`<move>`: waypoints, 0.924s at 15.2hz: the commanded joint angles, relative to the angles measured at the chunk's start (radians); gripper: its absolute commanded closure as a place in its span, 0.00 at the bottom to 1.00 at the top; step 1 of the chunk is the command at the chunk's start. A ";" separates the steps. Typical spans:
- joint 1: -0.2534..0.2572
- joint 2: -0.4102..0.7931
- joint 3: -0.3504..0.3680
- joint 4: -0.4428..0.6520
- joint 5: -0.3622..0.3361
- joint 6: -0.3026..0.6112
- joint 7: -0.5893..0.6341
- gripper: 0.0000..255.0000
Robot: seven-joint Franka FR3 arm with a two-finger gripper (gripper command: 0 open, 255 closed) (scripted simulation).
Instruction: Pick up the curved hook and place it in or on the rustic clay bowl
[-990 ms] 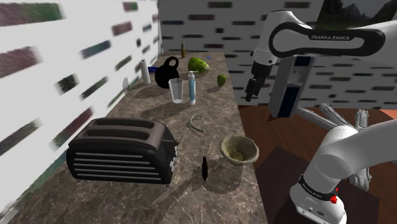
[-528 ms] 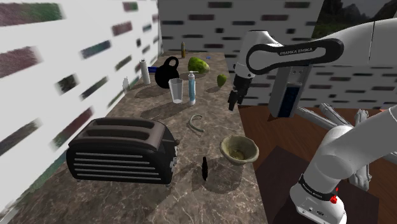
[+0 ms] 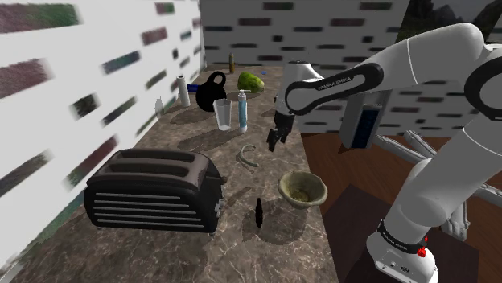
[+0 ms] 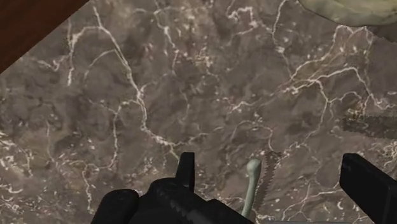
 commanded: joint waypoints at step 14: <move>0.032 0.423 0.035 0.189 -0.048 0.257 0.062 0.00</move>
